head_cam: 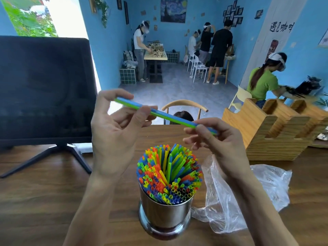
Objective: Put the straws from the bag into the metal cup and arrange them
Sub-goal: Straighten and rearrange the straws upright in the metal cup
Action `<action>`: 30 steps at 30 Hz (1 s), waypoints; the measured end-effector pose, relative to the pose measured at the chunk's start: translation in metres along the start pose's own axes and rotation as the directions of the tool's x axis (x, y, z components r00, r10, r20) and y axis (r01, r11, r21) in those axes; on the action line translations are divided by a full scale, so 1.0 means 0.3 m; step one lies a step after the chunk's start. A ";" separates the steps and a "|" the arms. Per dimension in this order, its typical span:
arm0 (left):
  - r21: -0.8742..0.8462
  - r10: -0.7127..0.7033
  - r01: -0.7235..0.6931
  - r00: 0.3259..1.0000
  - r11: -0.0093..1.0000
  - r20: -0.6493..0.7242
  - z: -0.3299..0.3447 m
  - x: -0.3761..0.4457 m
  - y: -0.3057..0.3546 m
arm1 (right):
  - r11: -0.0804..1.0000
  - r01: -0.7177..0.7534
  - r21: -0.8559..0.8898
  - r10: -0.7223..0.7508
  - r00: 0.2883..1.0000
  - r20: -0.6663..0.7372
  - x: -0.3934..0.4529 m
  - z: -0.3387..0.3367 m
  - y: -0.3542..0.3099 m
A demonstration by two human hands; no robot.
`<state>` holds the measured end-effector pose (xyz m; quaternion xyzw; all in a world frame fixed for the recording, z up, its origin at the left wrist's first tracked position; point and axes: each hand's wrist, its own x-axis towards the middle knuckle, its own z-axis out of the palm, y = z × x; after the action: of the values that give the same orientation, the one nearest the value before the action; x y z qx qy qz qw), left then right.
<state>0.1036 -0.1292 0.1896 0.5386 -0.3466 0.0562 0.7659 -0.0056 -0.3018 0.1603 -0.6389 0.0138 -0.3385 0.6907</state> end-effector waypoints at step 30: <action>0.599 -0.418 0.145 0.840 0.787 0.346 -0.073 -0.072 -0.043 | 0.836 0.168 -0.523 -0.169 0.985 0.046 -0.046 0.050 0.036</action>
<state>0.1037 -0.1093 0.1627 0.7797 -0.3999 -0.0946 0.4725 -0.0046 -0.2825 0.1478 -0.8014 0.0500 -0.3818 0.4578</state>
